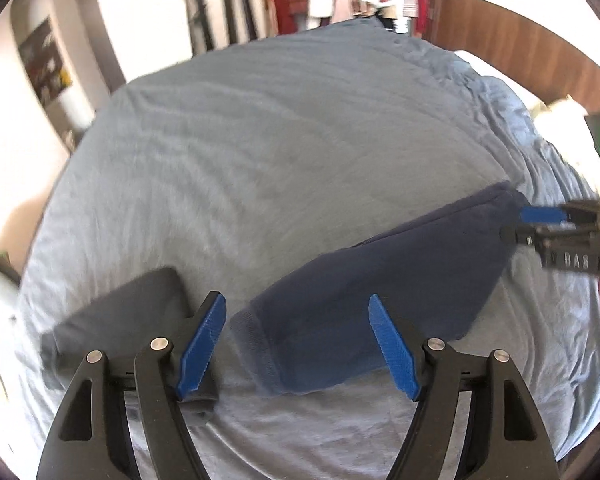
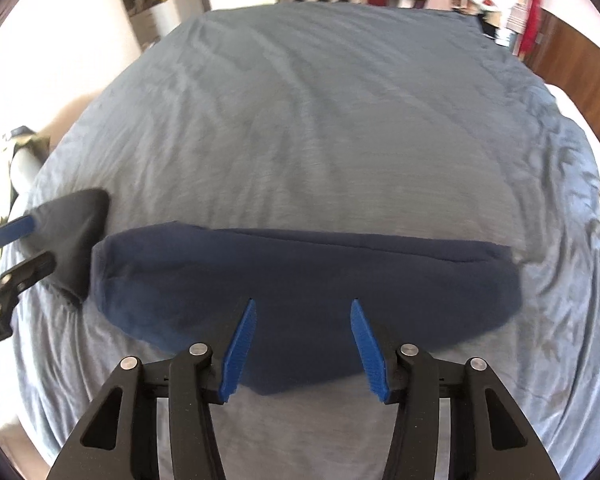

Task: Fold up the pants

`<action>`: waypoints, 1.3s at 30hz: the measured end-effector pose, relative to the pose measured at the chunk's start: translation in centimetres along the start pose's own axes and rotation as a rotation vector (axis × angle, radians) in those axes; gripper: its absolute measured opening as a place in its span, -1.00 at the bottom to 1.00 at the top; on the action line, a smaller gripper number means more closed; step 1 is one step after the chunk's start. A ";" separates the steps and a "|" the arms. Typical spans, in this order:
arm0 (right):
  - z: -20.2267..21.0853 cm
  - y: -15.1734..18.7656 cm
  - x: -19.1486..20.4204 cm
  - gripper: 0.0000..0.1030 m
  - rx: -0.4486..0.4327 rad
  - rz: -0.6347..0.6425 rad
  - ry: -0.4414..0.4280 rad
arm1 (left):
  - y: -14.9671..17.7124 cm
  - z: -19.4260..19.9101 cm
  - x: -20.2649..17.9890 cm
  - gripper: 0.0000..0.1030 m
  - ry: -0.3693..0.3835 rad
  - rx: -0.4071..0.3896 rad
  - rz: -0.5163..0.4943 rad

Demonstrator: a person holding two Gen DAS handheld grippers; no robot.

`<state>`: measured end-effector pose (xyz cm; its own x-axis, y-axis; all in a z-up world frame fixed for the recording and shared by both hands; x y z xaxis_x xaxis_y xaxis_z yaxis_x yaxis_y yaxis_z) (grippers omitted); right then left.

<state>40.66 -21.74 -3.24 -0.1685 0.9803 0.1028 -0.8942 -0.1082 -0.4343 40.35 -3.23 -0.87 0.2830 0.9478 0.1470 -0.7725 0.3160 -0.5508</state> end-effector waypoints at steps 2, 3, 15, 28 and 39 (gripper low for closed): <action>0.8 0.3 -2.1 -0.02 -0.018 -0.030 0.002 | -0.6 0.6 -2.0 0.46 -0.017 -0.012 -0.034; 1.1 0.4 -3.0 -0.02 -0.024 -0.046 0.002 | -1.0 0.8 -3.0 0.46 -0.018 -0.020 -0.049; 3.6 2.2 -12.9 -0.02 -0.076 -0.189 -0.031 | -5.6 -0.7 -13.6 0.49 0.073 -0.015 -0.054; 1.3 5.2 -23.0 -0.02 -0.159 -0.487 -0.166 | -9.6 -6.2 -23.0 0.49 0.155 0.027 -0.160; -3.6 8.1 -26.4 -0.04 -0.254 -0.707 -0.236 | -12.9 -11.2 -28.1 0.45 0.353 -0.003 -0.407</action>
Point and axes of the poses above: each gripper's, at about its wrist camera, not at the fingertips, and z roughly against the way its jaws point, x to its left, y to its underside, the point moved 4 cm from there along -z, roughly the way its jaws point, and after that the axes turned 5 degrees about -y, right-handed, at the moved point
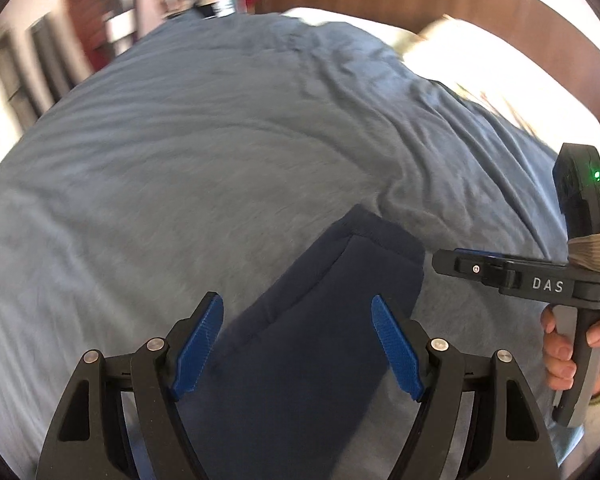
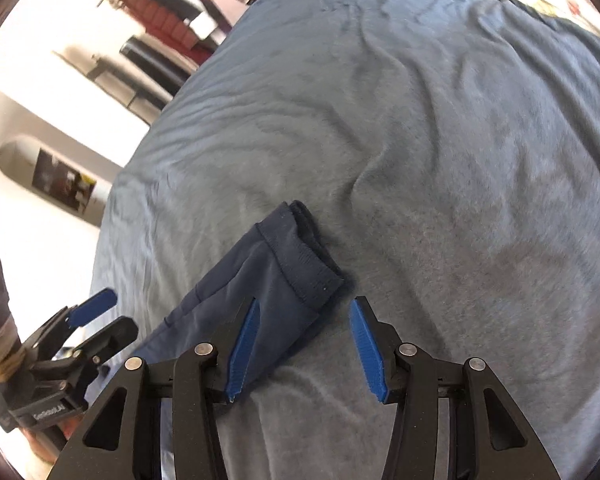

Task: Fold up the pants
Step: 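Fold the pants strip end over toward its other end with the left tool, then close the left tool on the end of the folded pants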

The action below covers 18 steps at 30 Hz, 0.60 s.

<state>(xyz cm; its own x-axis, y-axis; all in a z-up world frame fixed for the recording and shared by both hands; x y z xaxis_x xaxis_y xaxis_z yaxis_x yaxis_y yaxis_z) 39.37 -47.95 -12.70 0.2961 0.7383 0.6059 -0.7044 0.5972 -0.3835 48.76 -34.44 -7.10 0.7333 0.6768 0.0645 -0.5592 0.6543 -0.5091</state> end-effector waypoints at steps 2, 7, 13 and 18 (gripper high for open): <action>0.0 0.4 0.0 -0.04 -0.050 0.003 0.018 | -0.8 -0.5 0.0 0.40 0.024 -0.005 -0.061; 0.7 1.5 0.8 -0.04 -0.112 -0.036 0.068 | -2.7 -0.8 -0.1 0.23 0.120 0.031 -0.168; 3.0 2.6 2.3 -0.04 -0.141 -0.056 0.124 | -4.1 -1.3 -1.8 0.05 0.182 0.093 -0.321; 2.7 2.0 1.2 -0.04 -0.170 -0.152 0.067 | -6.9 -3.5 -3.2 -0.23 0.250 0.110 -0.439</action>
Point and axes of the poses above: each gripper's, at about its wrist camera, not at the fingertips, and z roughly against the way its jaws point, x to its left, y to its underside, the point moved 4 cm from there along -z, roughly the way its jaws point, and after that the axes turned 5 degrees about -y, right-handed, at the moved point
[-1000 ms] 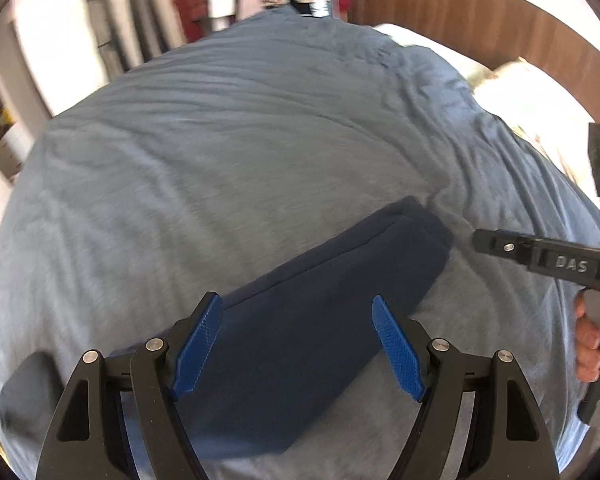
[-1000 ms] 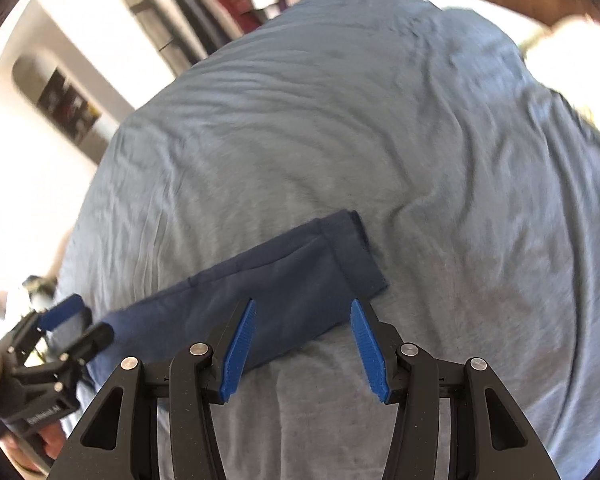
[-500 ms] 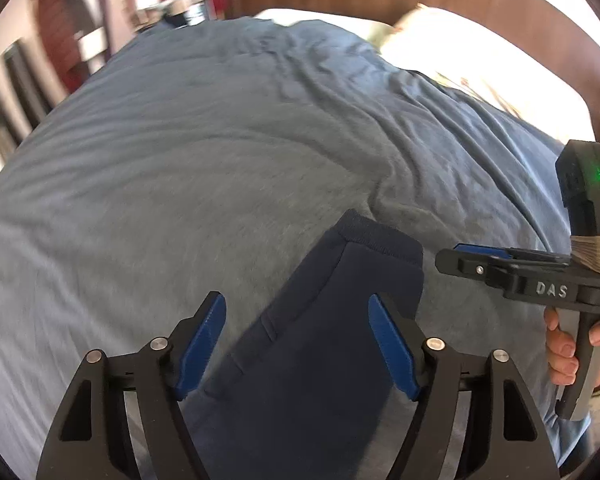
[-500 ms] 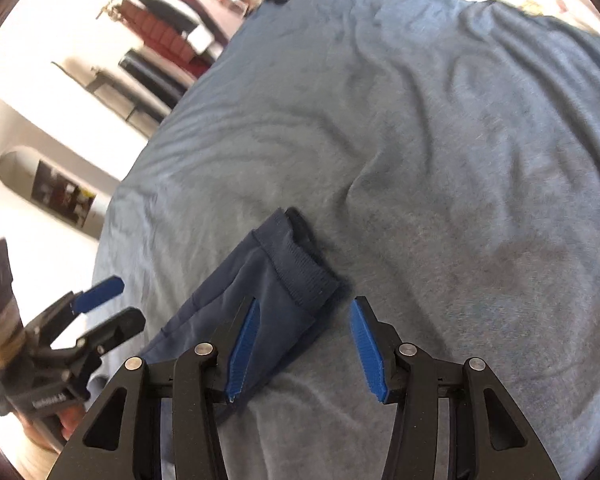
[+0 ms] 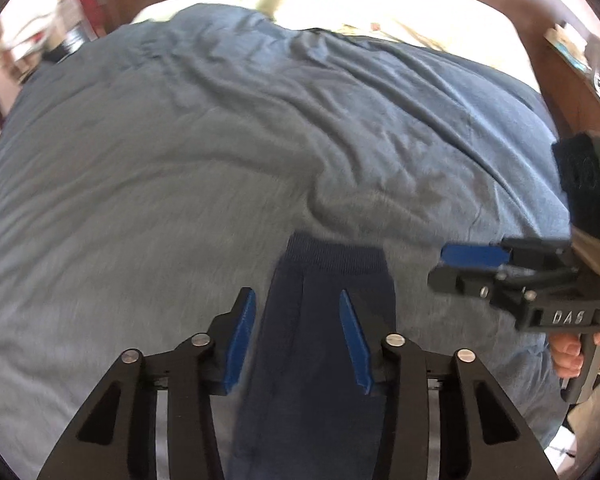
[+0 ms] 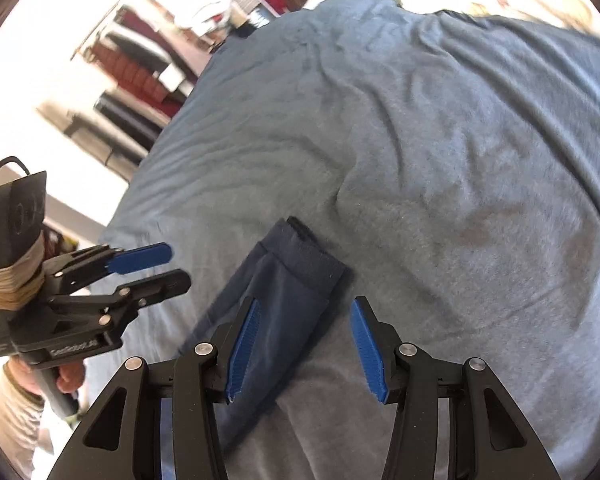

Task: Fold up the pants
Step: 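Close the left tool on the end of the folded pants, then close the right tool on the drawstring beside the left tool's grip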

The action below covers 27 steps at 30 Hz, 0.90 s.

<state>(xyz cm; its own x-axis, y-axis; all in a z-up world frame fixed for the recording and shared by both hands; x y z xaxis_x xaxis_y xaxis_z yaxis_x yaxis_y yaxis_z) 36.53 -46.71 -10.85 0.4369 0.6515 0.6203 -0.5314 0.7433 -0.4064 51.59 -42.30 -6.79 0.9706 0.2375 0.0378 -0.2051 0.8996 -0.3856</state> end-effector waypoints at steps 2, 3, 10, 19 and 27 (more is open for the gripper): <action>-0.5 -0.1 -0.5 -0.08 -0.003 -0.058 -0.010 | -1.3 -1.3 0.4 -0.36 0.043 0.003 -0.027; -0.8 -0.2 -0.6 -0.15 -0.008 -0.064 -0.018 | -1.5 -1.8 0.4 -0.39 0.063 0.008 -0.038; -3.4 -0.6 -2.0 -0.36 -0.004 -0.123 -0.025 | -2.0 -6.8 1.1 -0.56 0.145 0.107 -0.085; -6.3 -0.4 -2.5 -0.39 0.026 -0.167 -0.041 | -1.7 -9.2 1.8 -0.56 0.236 0.194 -0.041; -6.4 -0.9 -3.0 -0.80 0.014 -0.200 -0.025 | -2.8 -7.6 1.7 -0.88 0.260 0.125 -0.044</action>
Point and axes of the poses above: each gripper's, at about its wrist camera, not at the fingertips, and z roughly against the way its jaws point, x to its left, y to its underside, the point moved 4 cm from there along -z, roughly the way its jaws point, and after that the axes turned 5 degrees about -y, right-handed, at the moved point
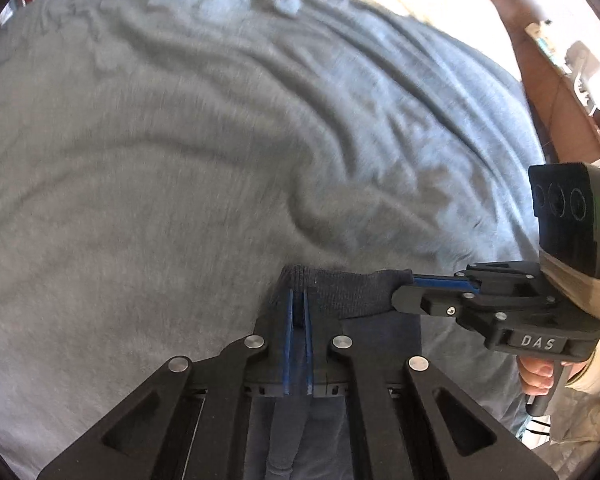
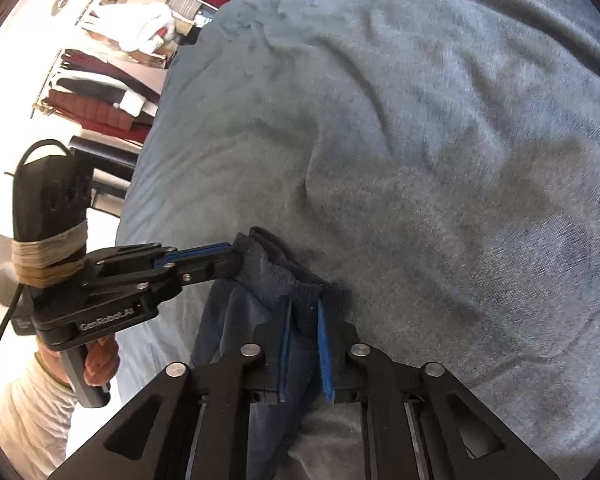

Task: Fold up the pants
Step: 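Close the right tool on the drawstring beside the left tool's grip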

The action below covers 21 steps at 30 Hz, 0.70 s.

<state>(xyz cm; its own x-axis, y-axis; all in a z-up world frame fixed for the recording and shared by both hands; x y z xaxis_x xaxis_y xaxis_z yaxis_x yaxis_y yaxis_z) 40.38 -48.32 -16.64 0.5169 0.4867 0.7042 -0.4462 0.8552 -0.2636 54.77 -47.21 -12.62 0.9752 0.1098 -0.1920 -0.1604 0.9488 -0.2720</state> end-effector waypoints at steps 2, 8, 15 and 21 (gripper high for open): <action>1.0 -0.3 0.6 -0.82 -0.038 0.043 0.029 | -0.5 0.0 0.0 -0.88 -0.006 -0.009 -0.020; 0.3 -0.3 -0.2 -0.80 -0.005 0.012 0.049 | -0.2 -1.6 0.2 -0.86 -0.020 0.033 -0.043; 0.7 -0.1 -1.5 -0.32 -0.021 -0.028 0.103 | -0.7 -1.9 0.9 -0.70 -0.012 0.032 -0.041; 0.2 -0.1 -1.8 -0.32 0.009 -0.039 0.040 | -0.8 -2.7 0.7 -0.61 0.083 0.072 -0.043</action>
<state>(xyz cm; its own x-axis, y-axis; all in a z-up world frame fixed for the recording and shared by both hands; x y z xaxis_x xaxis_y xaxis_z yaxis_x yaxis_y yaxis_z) 39.33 -49.36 -17.77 0.5630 0.4600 0.6866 -0.4319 0.8721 -0.2301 55.16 -48.64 -15.07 0.9646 0.0462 -0.2597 -0.1041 0.9714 -0.2136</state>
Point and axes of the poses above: each gripper's, at about its wrist camera, not at the fingertips, and z roughly against the way its jaws point, x to its left, y to its underside, the point moved 4 cm from there along -z, roughly the way its jaws point, and after that the axes turned 5 degrees about -y, right-handed, at the moved point
